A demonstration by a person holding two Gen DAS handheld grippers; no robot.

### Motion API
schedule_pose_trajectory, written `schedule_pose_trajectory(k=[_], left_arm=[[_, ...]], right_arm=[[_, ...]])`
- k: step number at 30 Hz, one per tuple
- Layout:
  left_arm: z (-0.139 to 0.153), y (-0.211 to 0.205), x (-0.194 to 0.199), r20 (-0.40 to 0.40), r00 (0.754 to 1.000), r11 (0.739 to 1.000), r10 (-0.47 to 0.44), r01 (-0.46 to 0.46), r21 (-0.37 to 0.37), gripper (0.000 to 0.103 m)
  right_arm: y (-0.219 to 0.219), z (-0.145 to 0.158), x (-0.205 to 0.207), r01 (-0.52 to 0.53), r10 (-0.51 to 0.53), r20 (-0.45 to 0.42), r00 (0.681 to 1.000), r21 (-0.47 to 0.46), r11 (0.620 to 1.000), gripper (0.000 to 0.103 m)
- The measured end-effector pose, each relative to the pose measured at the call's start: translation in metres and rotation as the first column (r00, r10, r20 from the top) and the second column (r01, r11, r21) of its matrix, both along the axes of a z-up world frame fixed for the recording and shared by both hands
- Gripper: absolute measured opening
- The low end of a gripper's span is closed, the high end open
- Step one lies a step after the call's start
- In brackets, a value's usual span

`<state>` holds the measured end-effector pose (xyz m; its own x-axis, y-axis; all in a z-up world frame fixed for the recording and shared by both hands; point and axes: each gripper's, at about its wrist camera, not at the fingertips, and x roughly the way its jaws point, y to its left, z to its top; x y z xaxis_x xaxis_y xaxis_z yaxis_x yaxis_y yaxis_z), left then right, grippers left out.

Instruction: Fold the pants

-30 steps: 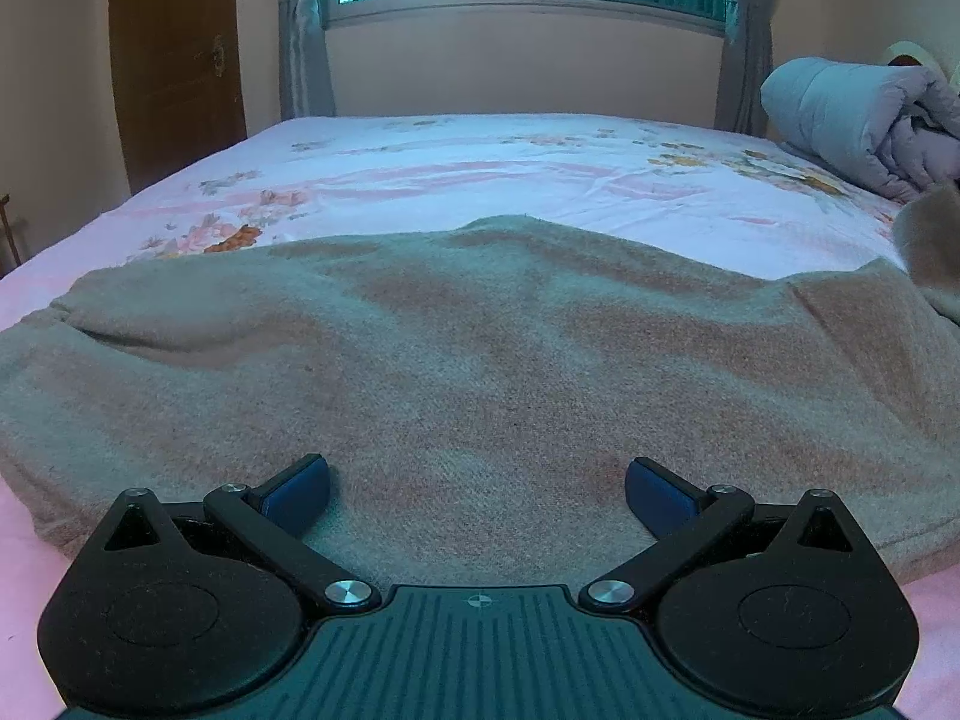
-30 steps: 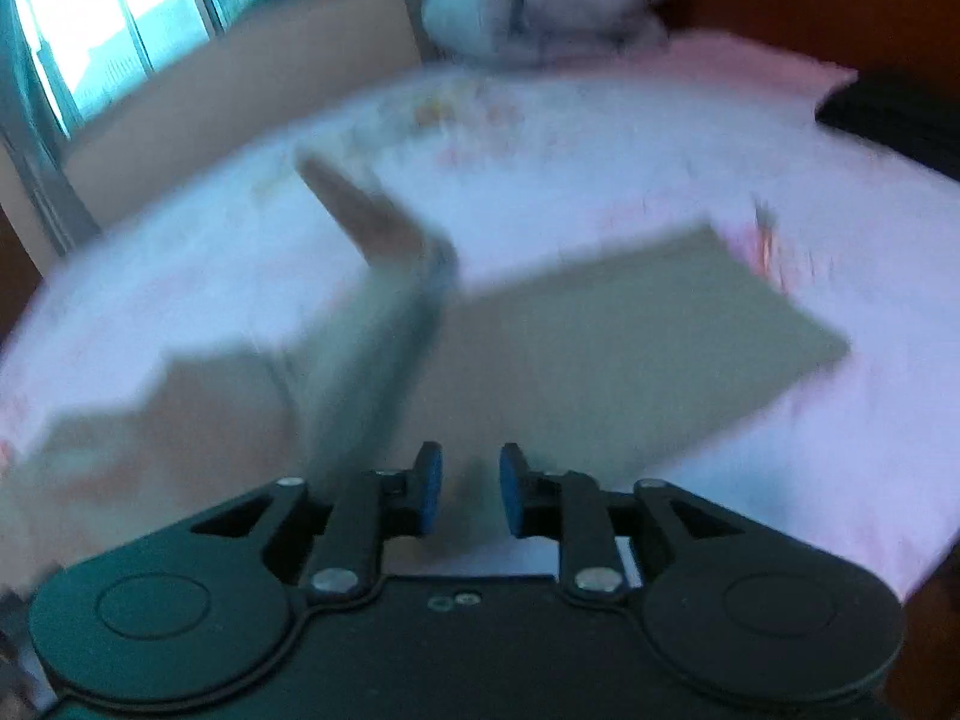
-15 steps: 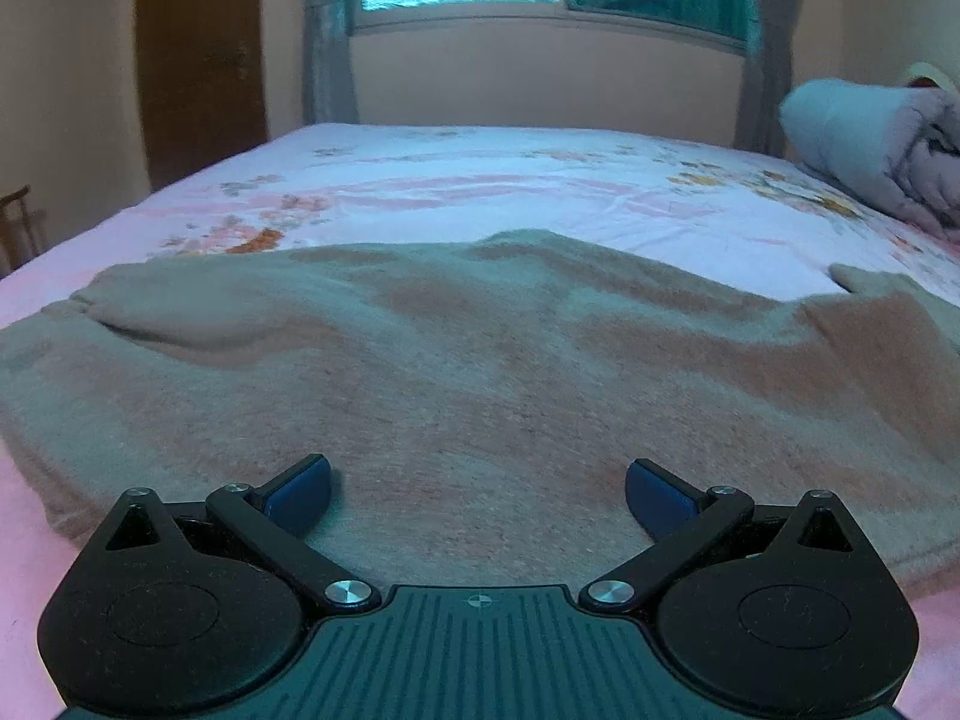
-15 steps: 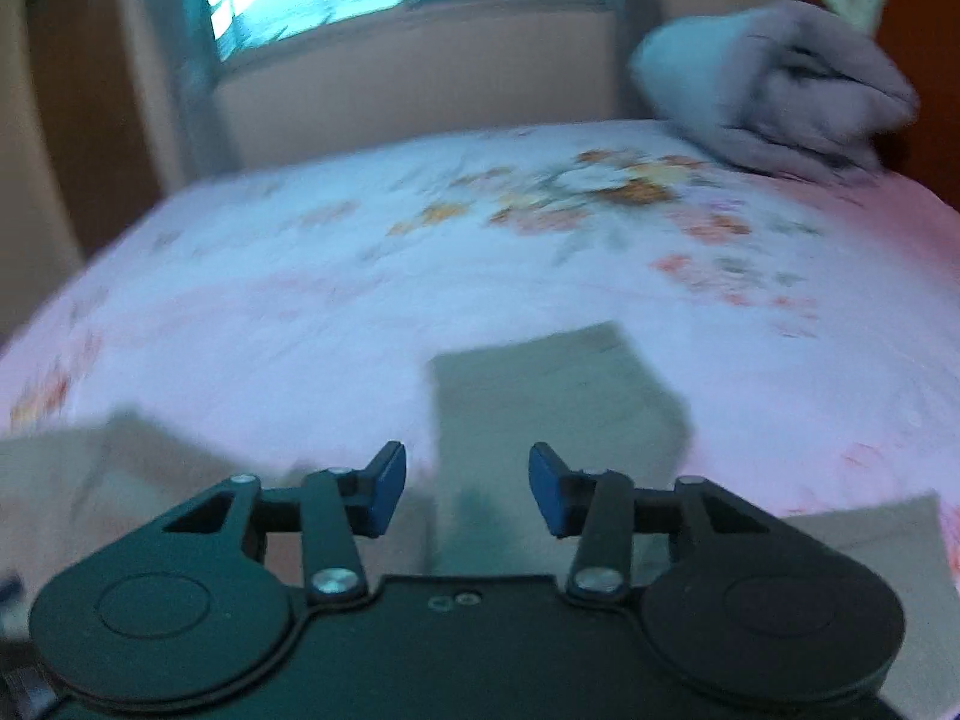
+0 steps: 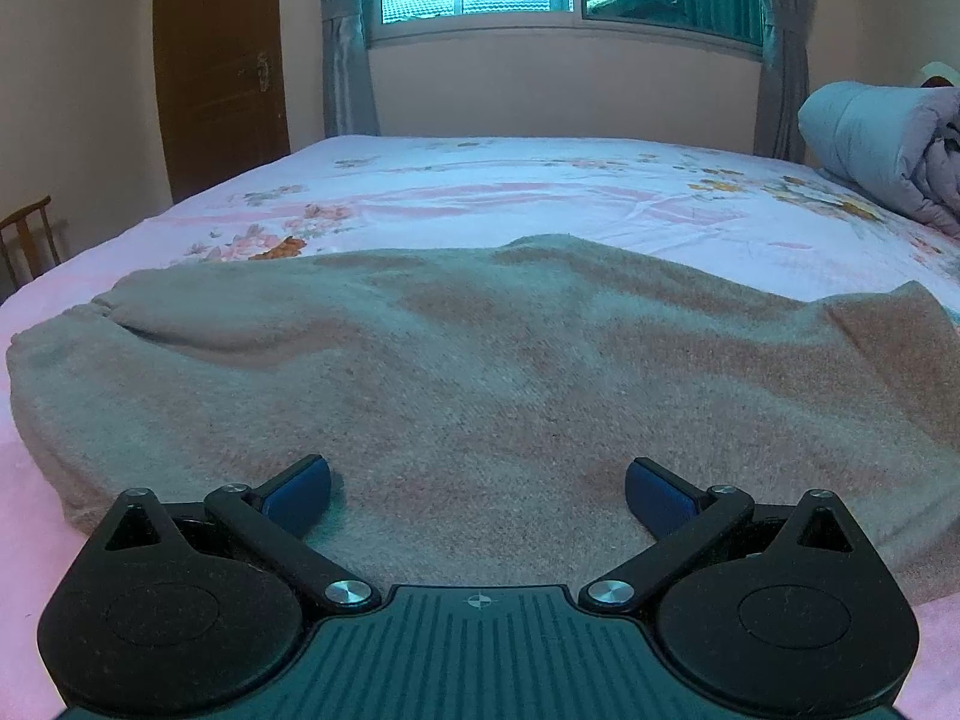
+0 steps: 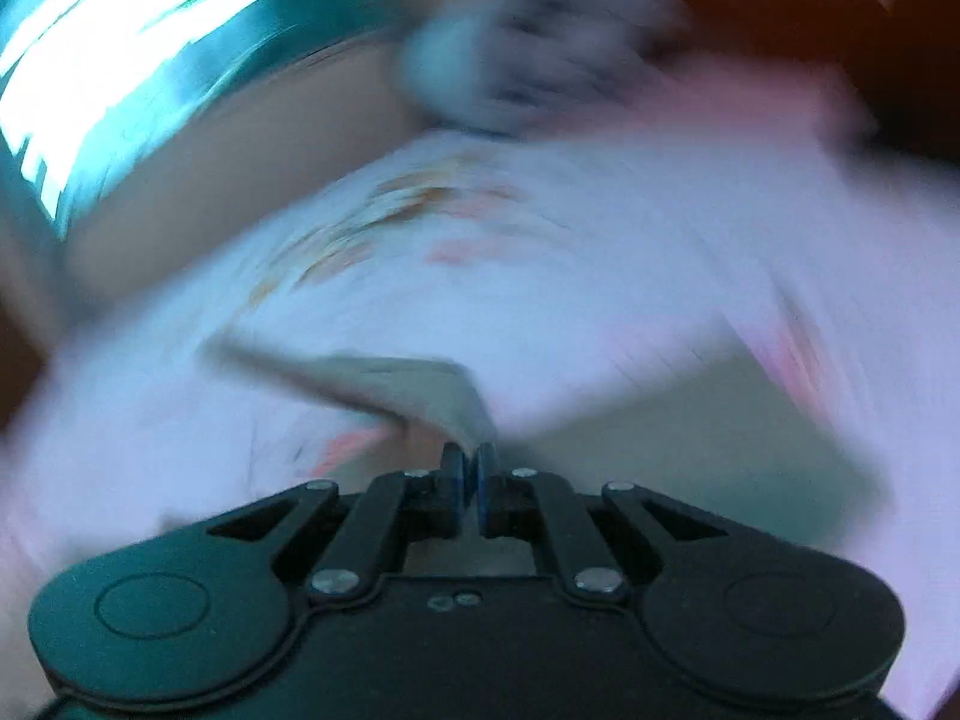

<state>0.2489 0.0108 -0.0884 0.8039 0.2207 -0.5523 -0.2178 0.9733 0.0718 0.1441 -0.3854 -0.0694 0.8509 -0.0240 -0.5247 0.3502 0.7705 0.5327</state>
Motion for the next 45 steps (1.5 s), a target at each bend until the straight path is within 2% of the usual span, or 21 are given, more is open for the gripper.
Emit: schedule_pose_trajectory(k=[1,2,5,7,10,11,13,15,17,20,21,22,23,26,27,29,30,35,38,41,45], left_arm=[[0.0,0.0,0.0,-0.001,1.0,1.0,0.0,0.0,0.001,0.103],[0.0,-0.001,-0.001,-0.001,1.0,1.0,0.0,0.0,0.0,0.103],[0.0,-0.001,-0.001,-0.004,1.0,1.0,-0.001,0.001,0.0,0.103],[0.0,-0.001,-0.001,-0.003,1.0,1.0,0.0,0.0,0.001,0.103],[0.0,-0.001,-0.001,-0.003,1.0,1.0,0.0,0.0,0.002,0.103],[0.0,-0.001,-0.001,-0.003,1.0,1.0,-0.001,0.001,0.001,0.103],[0.0,0.0,-0.001,-0.002,1.0,1.0,-0.002,0.002,0.001,0.103],[0.0,0.0,-0.001,0.0,1.0,1.0,-0.002,0.002,0.001,0.103],[-0.001,0.0,-0.001,0.0,1.0,1.0,-0.002,0.002,0.001,0.103],[-0.001,0.0,-0.002,0.0,1.0,1.0,-0.004,0.004,0.0,0.103],[-0.001,0.0,-0.002,0.0,1.0,1.0,-0.004,0.004,0.0,0.103],[0.0,0.0,-0.002,0.0,1.0,1.0,-0.002,0.002,0.0,0.103],[0.0,0.0,-0.001,0.001,1.0,1.0,-0.002,0.002,0.001,0.103],[-0.001,0.0,-0.001,0.001,1.0,1.0,-0.002,0.002,0.001,0.103],[-0.001,0.0,-0.002,0.001,1.0,1.0,-0.002,0.002,0.001,0.103],[-0.001,0.0,-0.001,0.001,1.0,1.0,-0.002,0.002,0.001,0.103],[-0.001,-0.001,-0.001,0.0,1.0,1.0,-0.003,0.003,0.001,0.103],[-0.001,-0.001,-0.002,0.002,1.0,1.0,-0.003,0.003,0.003,0.103],[-0.001,-0.001,-0.001,0.002,1.0,1.0,-0.003,0.003,0.004,0.103],[-0.001,0.0,-0.001,0.004,1.0,1.0,-0.003,0.003,0.005,0.103],[-0.001,0.0,-0.001,0.005,1.0,1.0,-0.003,0.003,0.01,0.103]], right_arm=[[-0.016,-0.017,-0.018,0.049,-0.048,-0.012,0.999,0.095,0.994,0.004],[-0.026,-0.029,-0.034,0.103,-0.1,-0.034,0.994,0.108,0.989,0.012],[-0.044,-0.045,-0.066,0.108,-0.108,-0.011,0.994,0.156,0.982,0.013],[-0.042,-0.034,-0.071,0.082,-0.084,0.02,0.996,0.096,0.992,0.014],[-0.021,-0.009,-0.057,-0.022,0.024,0.02,1.0,-0.086,0.996,0.02],[-0.01,-0.003,-0.057,-0.051,0.053,0.008,0.999,-0.169,0.984,0.027],[0.012,0.004,-0.06,-0.126,0.132,-0.001,0.991,-0.303,0.944,0.03],[0.033,0.004,-0.058,-0.186,0.188,-0.039,0.981,-0.441,0.878,0.038],[0.051,0.001,-0.053,-0.223,0.198,-0.108,0.974,-0.584,0.781,0.04],[0.069,-0.01,-0.041,-0.296,0.177,-0.237,0.955,-0.746,0.597,0.041],[0.072,-0.013,-0.042,-0.317,0.185,-0.258,0.948,-0.781,0.538,0.041],[0.075,-0.013,-0.048,-0.338,0.202,-0.272,0.941,-0.8,0.496,0.04],[0.075,-0.015,-0.05,-0.353,0.21,-0.286,0.935,-0.809,0.47,0.04],[0.077,-0.027,-0.048,-0.403,0.202,-0.352,0.914,-0.843,0.357,0.039],[0.076,-0.029,-0.048,-0.401,0.186,-0.357,0.916,-0.849,0.345,0.038],[0.069,-0.03,-0.046,-0.392,0.166,-0.356,0.92,-0.851,0.349,0.038],[0.067,-0.031,-0.046,-0.392,0.154,-0.361,0.92,-0.858,0.332,0.038],[0.069,-0.047,-0.036,-0.446,0.137,-0.426,0.894,-0.872,0.203,0.038],[0.067,-0.044,-0.038,-0.435,0.13,-0.416,0.9,-0.879,0.196,0.038],[0.06,-0.043,-0.051,-0.409,0.138,-0.387,0.912,-0.88,0.242,0.038],[0.049,-0.044,-0.055,-0.37,0.12,-0.35,0.929,-0.89,0.266,0.038]])
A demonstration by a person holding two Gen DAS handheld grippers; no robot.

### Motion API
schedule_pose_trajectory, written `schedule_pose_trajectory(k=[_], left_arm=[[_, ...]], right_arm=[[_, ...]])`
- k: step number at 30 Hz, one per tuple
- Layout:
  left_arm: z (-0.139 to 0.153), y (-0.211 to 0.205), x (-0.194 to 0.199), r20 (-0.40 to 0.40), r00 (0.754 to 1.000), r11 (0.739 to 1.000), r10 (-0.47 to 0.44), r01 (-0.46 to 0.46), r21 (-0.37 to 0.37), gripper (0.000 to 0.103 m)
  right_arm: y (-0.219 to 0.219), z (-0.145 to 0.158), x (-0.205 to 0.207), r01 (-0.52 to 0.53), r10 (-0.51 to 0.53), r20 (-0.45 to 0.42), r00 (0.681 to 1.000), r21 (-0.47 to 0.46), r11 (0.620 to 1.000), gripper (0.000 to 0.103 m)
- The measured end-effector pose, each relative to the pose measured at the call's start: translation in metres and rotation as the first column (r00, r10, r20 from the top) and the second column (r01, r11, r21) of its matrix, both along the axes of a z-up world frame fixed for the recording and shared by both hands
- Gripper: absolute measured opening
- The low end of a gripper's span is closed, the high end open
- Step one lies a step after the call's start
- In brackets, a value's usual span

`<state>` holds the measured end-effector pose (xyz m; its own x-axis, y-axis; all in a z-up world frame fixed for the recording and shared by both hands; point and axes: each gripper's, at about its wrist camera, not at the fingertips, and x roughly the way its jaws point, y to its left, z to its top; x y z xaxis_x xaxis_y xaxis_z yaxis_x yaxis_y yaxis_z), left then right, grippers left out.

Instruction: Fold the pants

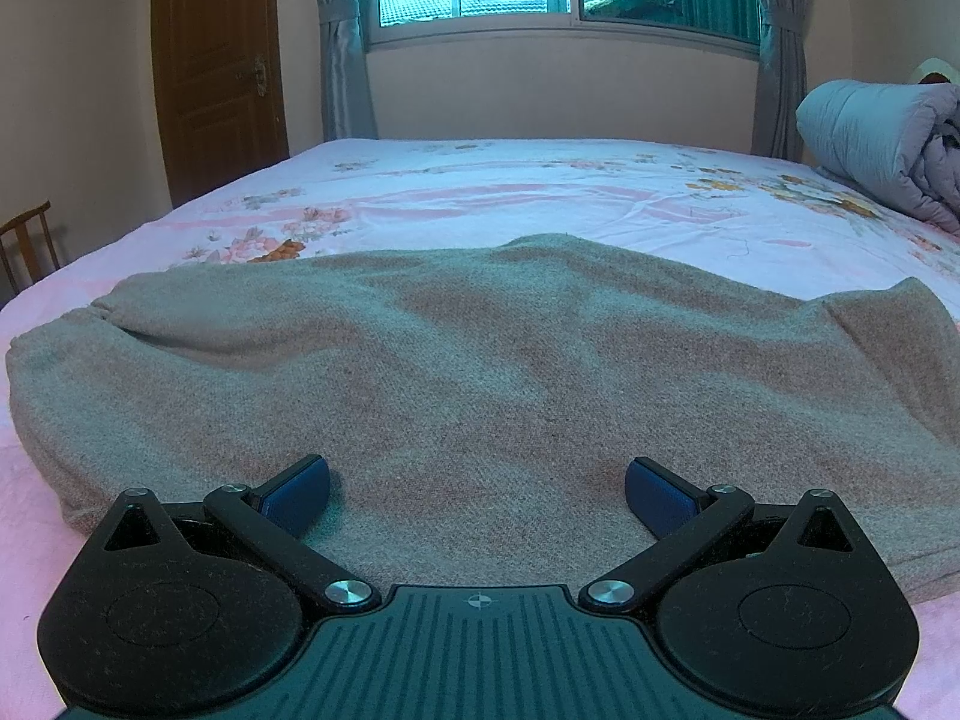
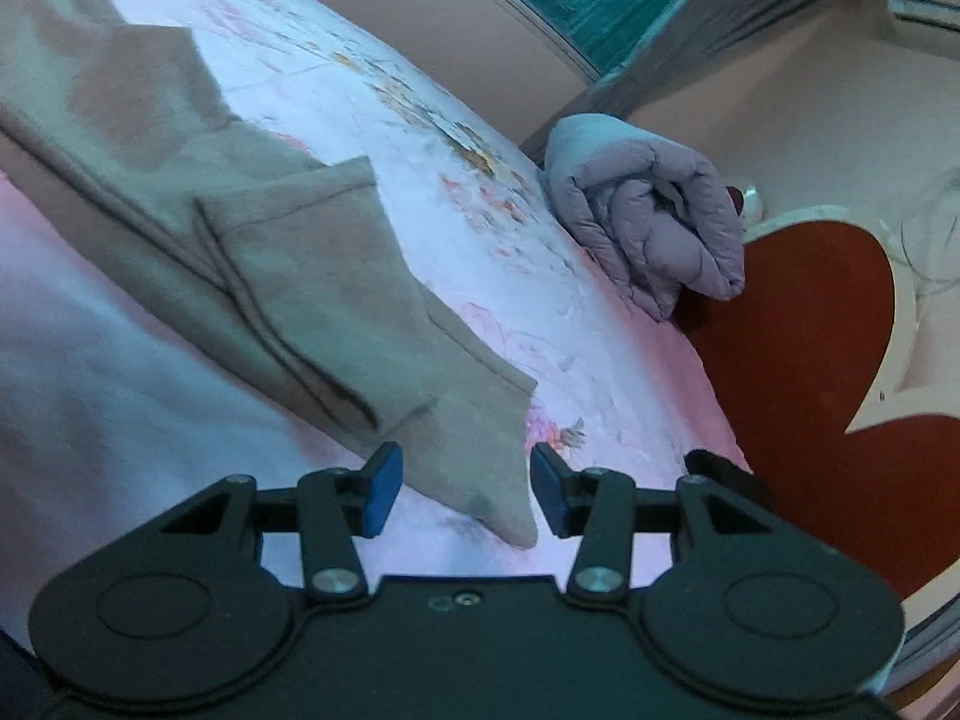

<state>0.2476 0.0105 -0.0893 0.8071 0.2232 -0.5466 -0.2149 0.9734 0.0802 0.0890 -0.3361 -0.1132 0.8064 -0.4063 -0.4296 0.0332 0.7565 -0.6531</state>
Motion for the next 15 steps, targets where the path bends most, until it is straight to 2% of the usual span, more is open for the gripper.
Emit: schedule_pose_trajectory(k=[3,5,6,10,14,15], left_arm=[[0.0,0.0,0.0,0.0,1.0,1.0,-0.001,0.001,0.0,0.103],[0.0,0.0,0.0,-0.001,1.0,1.0,0.0,0.0,0.0,0.103],[0.0,0.0,0.0,0.0,1.0,1.0,0.0,0.0,0.0,0.103],[0.0,0.0,0.0,0.0,1.0,1.0,-0.001,0.001,0.0,0.103],[0.0,0.001,0.0,0.001,1.0,1.0,-0.001,0.001,0.0,0.103],[0.0,0.001,0.001,0.002,1.0,1.0,-0.001,0.001,0.0,0.103]], right_arm=[[-0.003,-0.005,0.015,-0.023,0.023,0.003,1.0,-0.034,0.999,0.037],[0.005,-0.008,0.025,-0.097,0.097,-0.002,0.995,-0.065,0.993,0.036],[0.011,-0.009,0.029,-0.139,0.139,-0.006,0.99,-0.094,0.986,0.03],[0.03,-0.005,0.033,-0.29,0.291,-0.018,0.957,-0.146,0.946,0.029],[0.036,-0.007,0.027,-0.394,0.382,-0.111,0.918,-0.135,0.909,0.031],[0.037,-0.012,0.024,-0.395,0.374,-0.141,0.916,-0.166,0.904,0.031]])
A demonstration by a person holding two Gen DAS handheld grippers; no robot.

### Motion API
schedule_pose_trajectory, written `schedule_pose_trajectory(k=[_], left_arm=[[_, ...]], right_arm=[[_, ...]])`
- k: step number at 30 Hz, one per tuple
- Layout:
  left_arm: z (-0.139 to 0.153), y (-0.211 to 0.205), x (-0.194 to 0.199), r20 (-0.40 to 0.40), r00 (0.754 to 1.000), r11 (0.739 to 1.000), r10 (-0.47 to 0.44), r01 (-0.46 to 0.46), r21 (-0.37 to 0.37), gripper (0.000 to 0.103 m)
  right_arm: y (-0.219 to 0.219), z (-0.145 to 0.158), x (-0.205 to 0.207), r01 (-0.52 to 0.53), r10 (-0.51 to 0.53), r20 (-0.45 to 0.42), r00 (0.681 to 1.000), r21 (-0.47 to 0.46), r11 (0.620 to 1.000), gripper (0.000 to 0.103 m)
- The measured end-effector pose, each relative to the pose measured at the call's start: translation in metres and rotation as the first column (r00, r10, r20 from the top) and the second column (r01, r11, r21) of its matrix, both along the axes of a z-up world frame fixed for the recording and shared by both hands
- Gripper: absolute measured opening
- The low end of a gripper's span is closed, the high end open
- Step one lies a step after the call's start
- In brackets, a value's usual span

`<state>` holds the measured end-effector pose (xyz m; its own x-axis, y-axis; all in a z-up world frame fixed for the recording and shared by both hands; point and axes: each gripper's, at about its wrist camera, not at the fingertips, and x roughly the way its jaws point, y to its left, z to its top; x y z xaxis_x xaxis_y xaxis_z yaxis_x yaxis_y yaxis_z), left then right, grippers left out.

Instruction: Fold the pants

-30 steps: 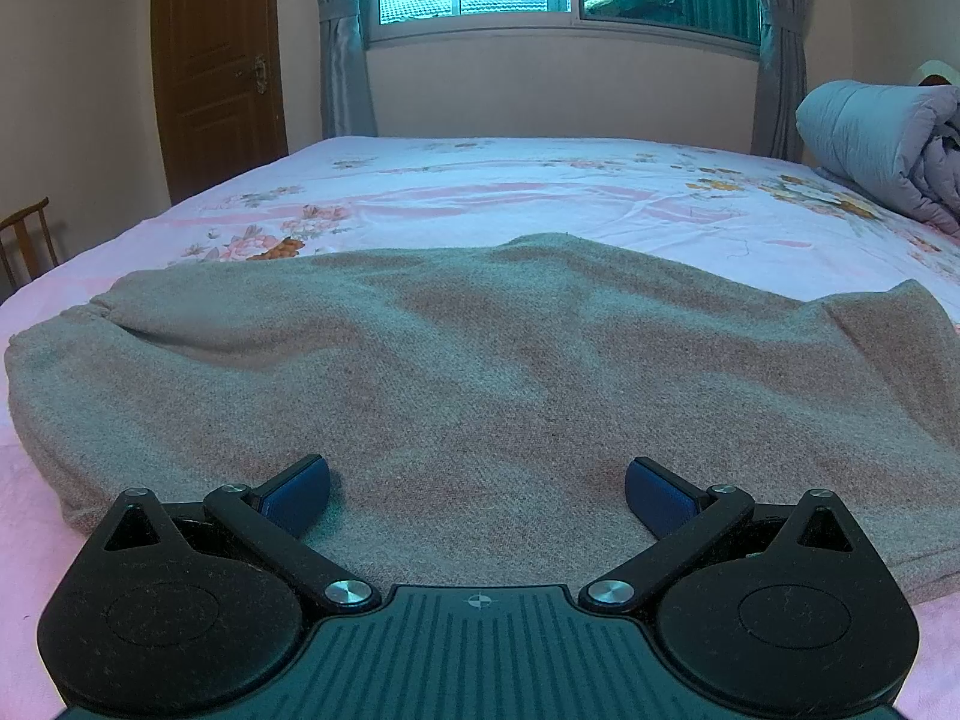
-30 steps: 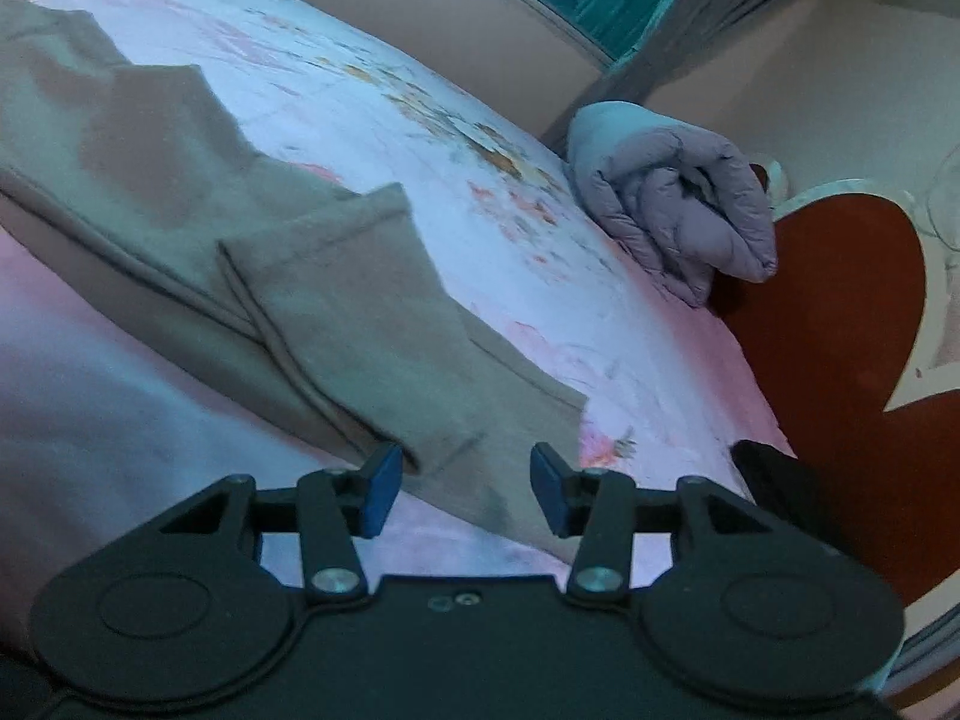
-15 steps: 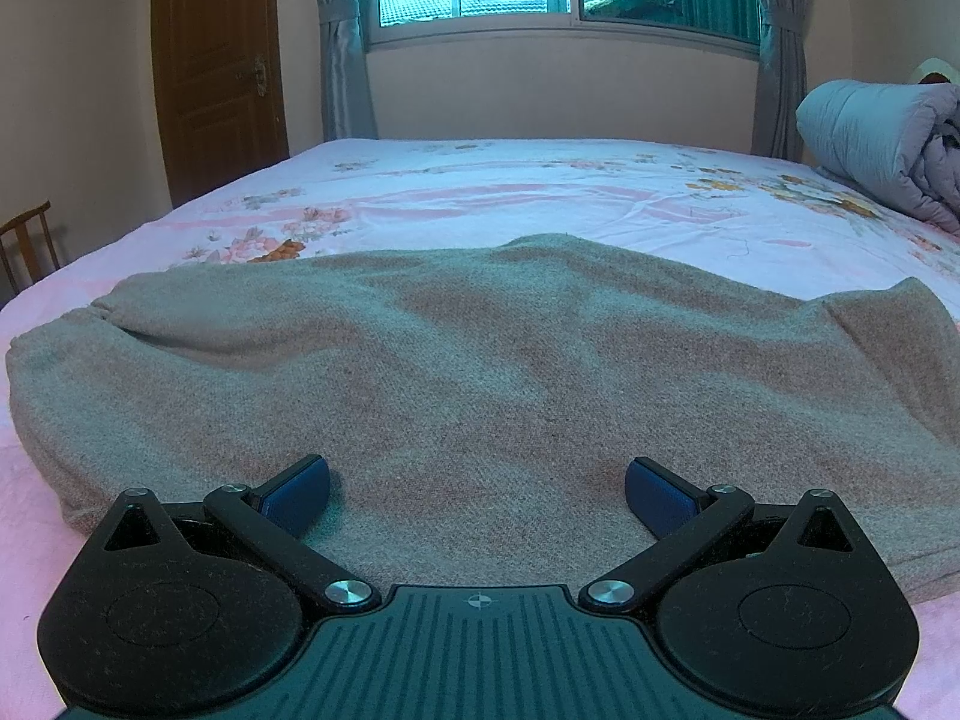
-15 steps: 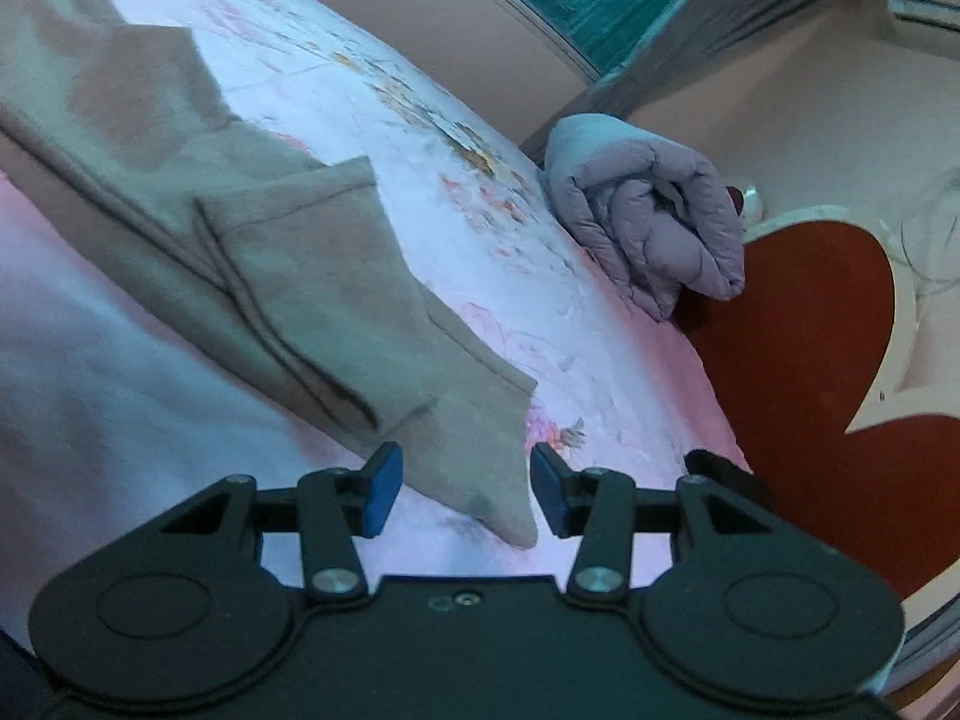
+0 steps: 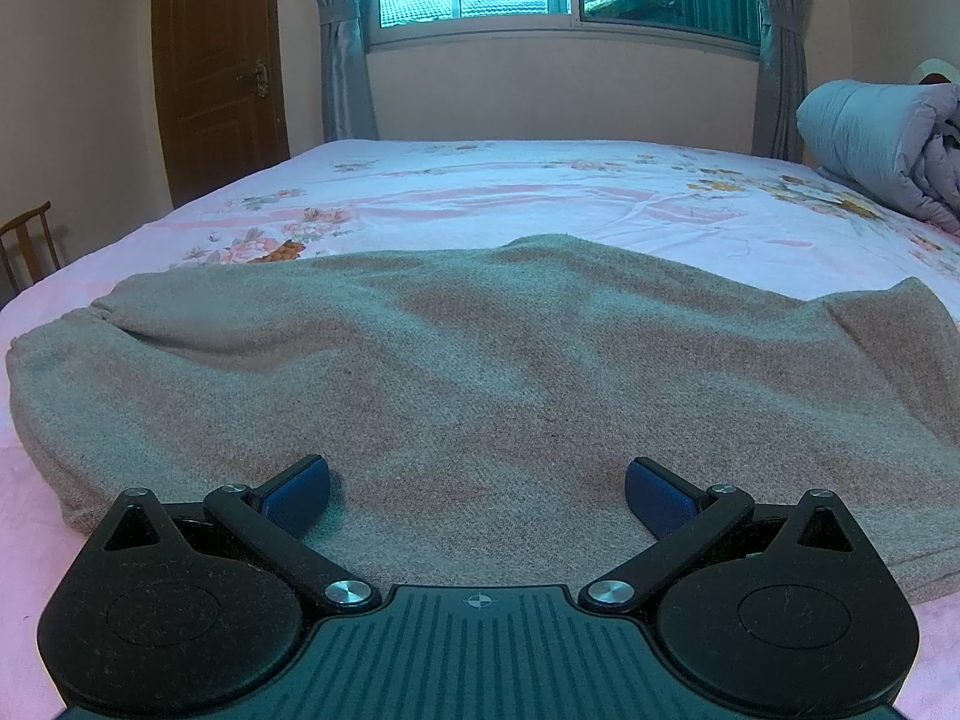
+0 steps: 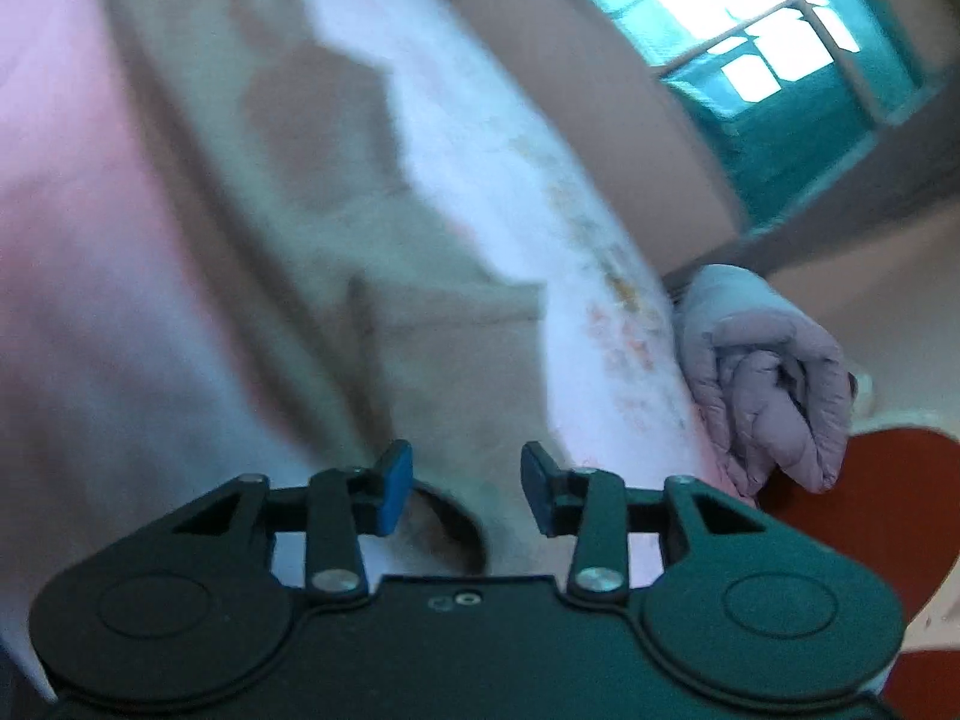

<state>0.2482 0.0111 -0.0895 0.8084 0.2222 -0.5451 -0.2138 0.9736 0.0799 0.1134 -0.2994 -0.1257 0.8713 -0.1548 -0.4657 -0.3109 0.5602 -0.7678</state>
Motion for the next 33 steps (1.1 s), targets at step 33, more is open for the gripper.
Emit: schedule_pose_trajectory(k=[33], left_arm=[[0.012,0.01,0.007,-0.059,0.997,0.999,-0.045,0.044,-0.029,0.103]], right_arm=[[-0.11,0.186,0.052,0.153,-0.234,-0.041,0.971,0.861,0.486,0.0]])
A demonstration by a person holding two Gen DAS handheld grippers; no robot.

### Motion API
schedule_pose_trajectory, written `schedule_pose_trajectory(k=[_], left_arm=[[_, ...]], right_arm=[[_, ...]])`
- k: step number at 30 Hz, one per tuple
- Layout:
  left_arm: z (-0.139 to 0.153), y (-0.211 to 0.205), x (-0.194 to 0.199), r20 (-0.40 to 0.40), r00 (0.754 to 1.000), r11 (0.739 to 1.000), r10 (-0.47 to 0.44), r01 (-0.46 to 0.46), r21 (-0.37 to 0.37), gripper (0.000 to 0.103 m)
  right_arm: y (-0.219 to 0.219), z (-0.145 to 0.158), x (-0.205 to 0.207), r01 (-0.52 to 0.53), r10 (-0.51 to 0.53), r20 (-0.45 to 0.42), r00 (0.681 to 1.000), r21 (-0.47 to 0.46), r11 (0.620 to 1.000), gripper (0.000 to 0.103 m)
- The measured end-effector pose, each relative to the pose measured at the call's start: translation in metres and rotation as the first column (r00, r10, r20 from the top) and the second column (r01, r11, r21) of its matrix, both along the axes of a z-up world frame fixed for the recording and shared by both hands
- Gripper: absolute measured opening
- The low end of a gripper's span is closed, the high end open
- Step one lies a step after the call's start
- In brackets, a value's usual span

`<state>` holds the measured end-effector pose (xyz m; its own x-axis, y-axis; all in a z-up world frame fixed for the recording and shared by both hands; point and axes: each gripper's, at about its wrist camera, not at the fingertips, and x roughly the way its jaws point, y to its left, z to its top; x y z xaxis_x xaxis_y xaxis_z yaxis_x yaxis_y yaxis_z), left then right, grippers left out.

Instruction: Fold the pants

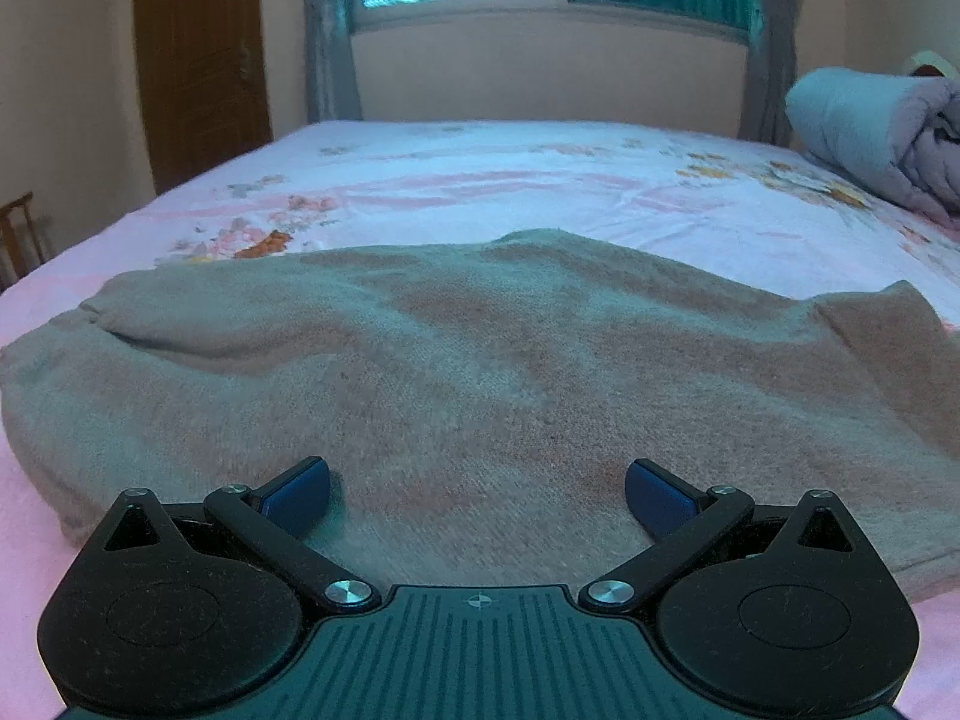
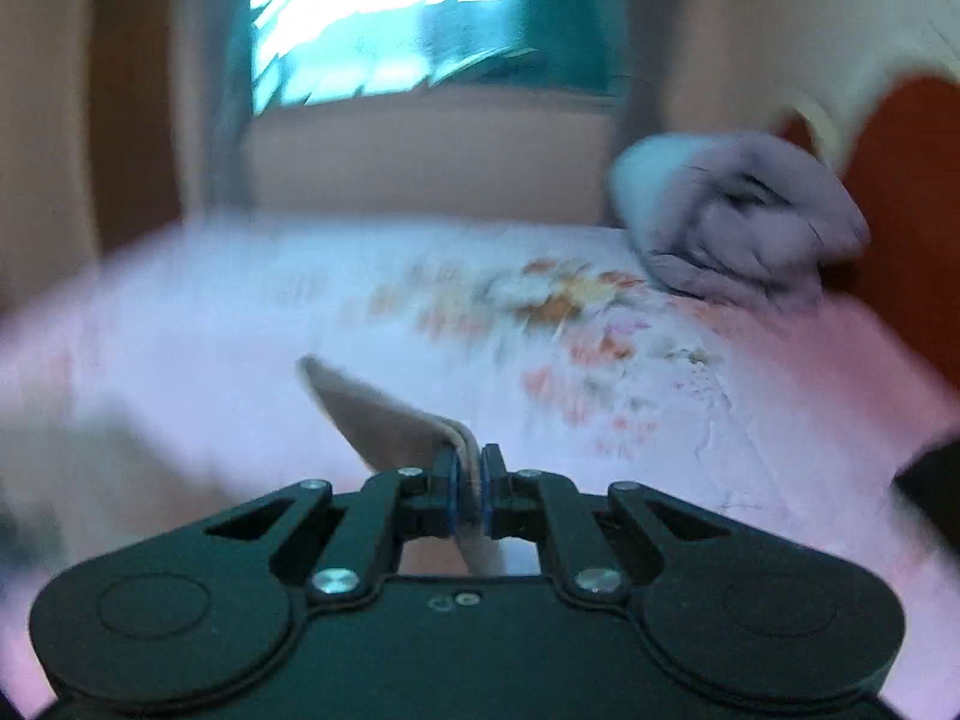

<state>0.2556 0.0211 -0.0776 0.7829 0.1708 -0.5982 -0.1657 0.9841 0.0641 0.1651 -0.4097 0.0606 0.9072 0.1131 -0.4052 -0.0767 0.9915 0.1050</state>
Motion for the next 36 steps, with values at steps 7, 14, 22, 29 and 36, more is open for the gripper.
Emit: schedule_pose_trajectory(k=[7,14,22,29,36], left_arm=[[-0.001,0.014,0.008,-0.034,0.994,0.995,-0.102,0.101,-0.021,0.103],[-0.001,0.02,0.013,-0.052,0.987,0.988,-0.154,0.152,-0.034,0.103],[-0.005,0.021,0.008,-0.016,0.989,0.989,-0.146,0.145,-0.027,0.103],[-0.007,0.021,0.004,0.0,0.989,0.989,-0.145,0.145,-0.023,0.103],[-0.006,0.021,0.005,0.001,0.989,0.989,-0.145,0.145,-0.021,0.103]], right_arm=[[-0.126,-0.059,-0.038,0.297,-0.225,-0.222,0.949,0.384,0.874,0.0],[-0.17,-0.189,-0.072,0.433,-0.222,-0.398,0.89,0.585,0.686,0.0],[-0.167,-0.129,-0.045,0.28,-0.179,-0.22,0.959,0.637,0.718,0.0],[-0.172,-0.148,-0.03,0.323,-0.213,-0.252,0.944,0.58,0.748,0.0],[-0.189,-0.194,-0.073,0.414,-0.307,-0.283,0.909,0.705,0.576,0.006]])
